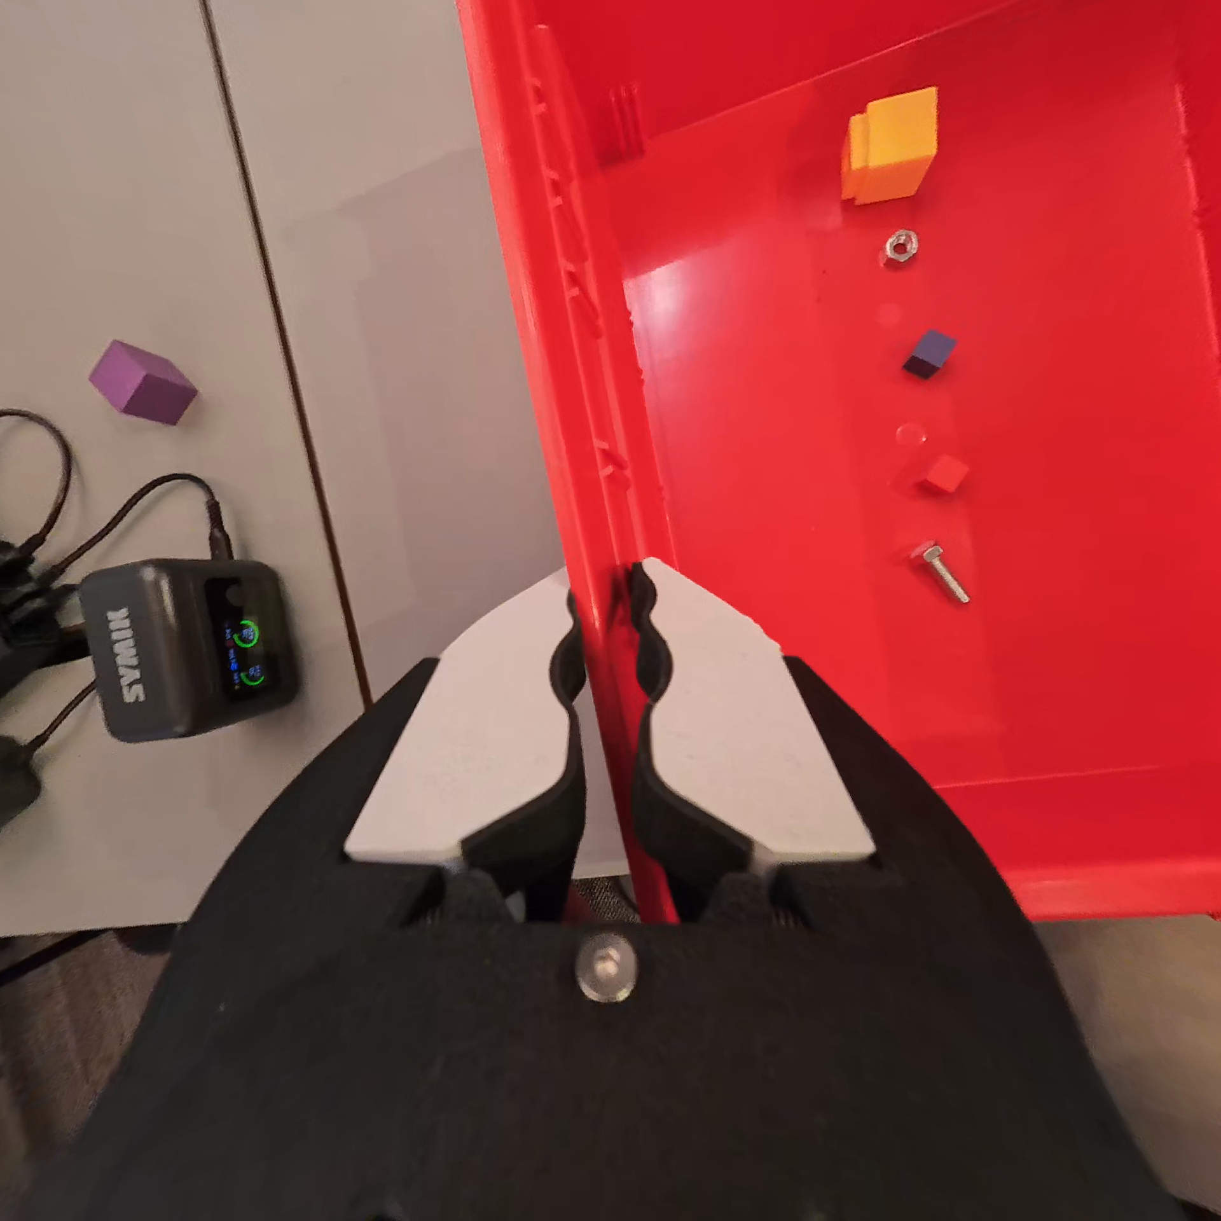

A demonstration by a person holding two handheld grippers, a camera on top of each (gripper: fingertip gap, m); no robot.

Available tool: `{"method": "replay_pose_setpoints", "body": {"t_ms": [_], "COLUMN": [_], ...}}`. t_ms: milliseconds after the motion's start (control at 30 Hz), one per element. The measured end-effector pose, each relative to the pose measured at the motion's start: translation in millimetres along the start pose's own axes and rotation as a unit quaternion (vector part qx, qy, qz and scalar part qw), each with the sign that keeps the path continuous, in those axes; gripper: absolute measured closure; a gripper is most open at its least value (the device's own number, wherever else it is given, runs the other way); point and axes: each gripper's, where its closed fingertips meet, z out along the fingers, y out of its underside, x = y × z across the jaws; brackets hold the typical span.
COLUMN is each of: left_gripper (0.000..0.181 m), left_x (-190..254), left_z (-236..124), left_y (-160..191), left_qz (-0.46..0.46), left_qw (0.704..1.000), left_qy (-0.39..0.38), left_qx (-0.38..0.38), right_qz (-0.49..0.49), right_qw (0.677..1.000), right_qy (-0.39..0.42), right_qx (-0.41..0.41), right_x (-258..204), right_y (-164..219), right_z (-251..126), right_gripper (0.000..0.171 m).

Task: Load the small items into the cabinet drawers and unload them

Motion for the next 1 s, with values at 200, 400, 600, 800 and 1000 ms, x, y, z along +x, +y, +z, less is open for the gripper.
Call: {"method": "replay_pose_setpoints", "body": {"t_ms": [200,400,600,800,1000], "left_gripper": [0.170,0.167,0.135,0.137,0.136], "left_x": [-5,-10,-13,16,76], "left_z": [0,-4,-32,-68,-88], "left_y": [3,5,-31,-76,-115], "left_qz": [-0.020,-0.019,-0.042,0.012,0.084], "left_qw": [1.000,1.000,0.993,0.973,0.949], "left_qy": [0.003,-0.005,-0.002,0.017,0.054], "left_qx": [0.004,0.013,0.112,0.229,0.299], "right_qz": [-0.019,-0.042,-0.037,-0.058,-0.160], "right_qw": [1.000,0.998,0.990,0.972,0.941], "right_qy": [0.017,0.047,0.105,0.093,0.045], "right_qx": [0.000,0.020,0.086,0.208,0.295], "right_x": [4,9,25,-10,-118], "right_y": [-5,-9,-33,-89,-148], "right_z": [4,4,-23,-69,-104], "right_gripper": [0.153,0.134,0.112,0.106,0.111]}}
